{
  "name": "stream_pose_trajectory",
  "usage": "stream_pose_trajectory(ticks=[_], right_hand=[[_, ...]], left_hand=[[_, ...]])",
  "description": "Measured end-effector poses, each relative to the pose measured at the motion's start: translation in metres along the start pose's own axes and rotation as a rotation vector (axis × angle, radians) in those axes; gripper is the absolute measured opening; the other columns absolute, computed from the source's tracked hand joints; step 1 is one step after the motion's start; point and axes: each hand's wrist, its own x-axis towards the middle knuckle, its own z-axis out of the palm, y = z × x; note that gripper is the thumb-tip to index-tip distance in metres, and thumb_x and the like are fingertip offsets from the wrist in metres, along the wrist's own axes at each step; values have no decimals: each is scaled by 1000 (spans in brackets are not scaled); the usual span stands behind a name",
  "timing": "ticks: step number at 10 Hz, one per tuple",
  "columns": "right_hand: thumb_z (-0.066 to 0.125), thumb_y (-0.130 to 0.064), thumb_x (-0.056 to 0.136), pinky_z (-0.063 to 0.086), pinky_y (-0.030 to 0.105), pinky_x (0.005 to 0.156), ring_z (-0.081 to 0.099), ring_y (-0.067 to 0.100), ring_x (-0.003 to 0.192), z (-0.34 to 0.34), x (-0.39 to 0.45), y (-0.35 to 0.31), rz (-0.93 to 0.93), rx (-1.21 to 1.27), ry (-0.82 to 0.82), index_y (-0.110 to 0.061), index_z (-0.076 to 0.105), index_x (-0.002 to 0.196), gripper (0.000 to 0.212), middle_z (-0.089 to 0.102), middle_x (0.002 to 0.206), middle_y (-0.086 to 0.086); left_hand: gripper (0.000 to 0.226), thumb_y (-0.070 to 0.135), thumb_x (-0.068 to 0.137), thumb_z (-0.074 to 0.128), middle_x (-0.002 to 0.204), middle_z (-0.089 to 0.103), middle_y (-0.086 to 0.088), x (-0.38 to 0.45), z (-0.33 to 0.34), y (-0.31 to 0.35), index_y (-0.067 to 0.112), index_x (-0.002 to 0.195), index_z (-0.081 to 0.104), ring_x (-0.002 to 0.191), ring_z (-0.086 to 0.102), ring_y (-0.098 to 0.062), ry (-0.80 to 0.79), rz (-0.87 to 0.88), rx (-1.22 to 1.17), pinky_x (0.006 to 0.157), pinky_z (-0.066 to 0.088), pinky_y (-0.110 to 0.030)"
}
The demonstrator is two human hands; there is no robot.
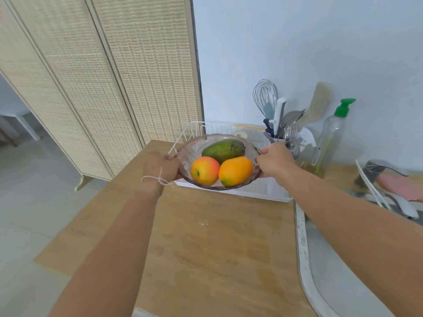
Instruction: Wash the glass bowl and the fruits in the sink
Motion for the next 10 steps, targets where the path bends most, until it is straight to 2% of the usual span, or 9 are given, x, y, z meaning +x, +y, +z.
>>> stream_pose_trajectory(ticks=[1, 2, 4, 5, 6, 7, 8, 9, 10], right_hand=[[57, -2, 85, 37, 27, 54, 51, 29, 74, -2, 16, -2, 50, -58, 73, -5, 50, 67, 19, 50, 67, 12], [56, -4, 84, 55, 37, 65, 61, 34, 85, 0, 35, 7, 92, -50, 104, 1, 61, 86, 7, 63, 86, 19], [57, 0, 93, 59, 30, 60, 71, 31, 82, -4, 43, 6, 194, 84, 13, 6, 61, 112, 21, 68, 105, 23], [65, 0, 93, 51, 19, 43, 67, 25, 64, -4, 40, 3, 244, 86, 12, 2, 53, 85, 15, 72, 92, 19], [66, 3, 92, 65, 43, 69, 73, 40, 81, -5, 34, -3, 283, 210, -28, 2, 51, 90, 15, 68, 104, 26], [63, 0, 91, 63, 48, 74, 64, 37, 87, -8, 27, -6, 237, 162, -43, 0, 52, 102, 15, 57, 96, 20], [57, -7, 90, 43, 32, 57, 49, 27, 65, -15, 4, -11, 94, 9, 13, -6, 51, 84, 8, 47, 72, 8], [56, -21, 97, 42, 33, 72, 61, 31, 94, -25, -39, -2, -83, -92, 60, -2, 61, 119, 30, 66, 103, 13], [55, -29, 99, 41, 33, 93, 53, 28, 128, -33, -89, 34, -230, -102, 91, -7, 54, 137, 44, 57, 138, 10]], left_hand=[[13, 3, 61, 69, 59, 70, -18, 32, 21, -7, -8, 67, 68, 65, 73, -34, -73, 0, 35, 73, 62, -55], [15, 9, 64, 67, 64, 72, -20, 52, 40, -7, -5, 61, 65, 67, 74, -38, -99, 40, 93, 73, 62, -55], [31, 29, 71, 67, 71, 75, -20, 75, 59, -6, -2, 70, 70, 72, 75, -38, -68, 44, 64, 72, 62, -54], [35, 33, 83, 69, 65, 74, -17, 59, 60, 1, 3, 66, 72, 63, 75, -32, -39, 49, 120, 72, 63, -45], [44, 38, 90, 59, 62, 74, -15, 48, 56, 6, 0, 74, 76, 60, 75, -29, -7, 54, 166, 73, 63, -43], [41, 35, 91, 59, 74, 75, -20, 42, 47, 3, -3, 90, 75, 60, 75, -30, -27, 7, 98, 64, 64, -49], [38, 38, 87, 52, 73, 71, -14, 27, 38, 5, 4, 85, 68, 63, 70, -32, 84, 31, 146, 69, 63, -47], [26, 33, 94, 50, 81, 68, -2, -25, 39, 3, 14, 83, 64, 81, 64, -22, 285, 274, 142, 76, 52, -33], [21, 26, 98, 55, 100, 70, 3, -88, 69, -8, 13, 104, 70, 92, 64, -10, 194, 490, 51, 74, 47, -18]])
